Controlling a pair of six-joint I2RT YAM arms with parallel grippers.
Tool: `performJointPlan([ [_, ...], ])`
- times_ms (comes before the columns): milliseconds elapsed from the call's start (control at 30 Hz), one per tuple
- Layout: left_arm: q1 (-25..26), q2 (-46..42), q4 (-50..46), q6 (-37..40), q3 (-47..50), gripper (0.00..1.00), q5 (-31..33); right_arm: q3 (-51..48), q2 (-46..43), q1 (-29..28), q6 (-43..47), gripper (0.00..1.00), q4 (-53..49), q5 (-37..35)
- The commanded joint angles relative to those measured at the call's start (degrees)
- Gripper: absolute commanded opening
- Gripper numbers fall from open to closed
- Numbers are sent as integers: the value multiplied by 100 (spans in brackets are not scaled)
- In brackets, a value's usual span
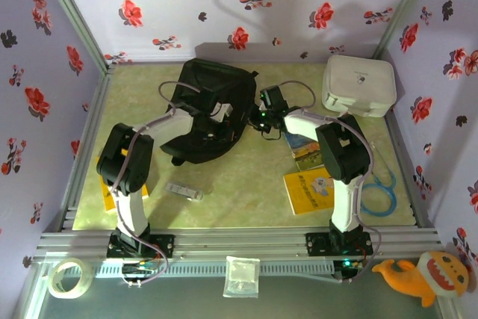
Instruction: Pack the student bag
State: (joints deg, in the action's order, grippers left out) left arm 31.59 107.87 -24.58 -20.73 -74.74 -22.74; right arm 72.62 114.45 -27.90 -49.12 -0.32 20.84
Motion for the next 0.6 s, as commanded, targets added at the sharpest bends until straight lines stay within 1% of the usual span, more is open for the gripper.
performJointPlan([
  [0,-39,-480,-85,106,-46,0,-53,-59,166,112,-10,19,-181,-133],
  [267,-38,-671,63,12,3,0,-17,-130,82,131,-22,18,-39,-56],
  [567,-39,-853,-199,110,223,0,55,-183,22,153,-1,16,-38,-178],
])
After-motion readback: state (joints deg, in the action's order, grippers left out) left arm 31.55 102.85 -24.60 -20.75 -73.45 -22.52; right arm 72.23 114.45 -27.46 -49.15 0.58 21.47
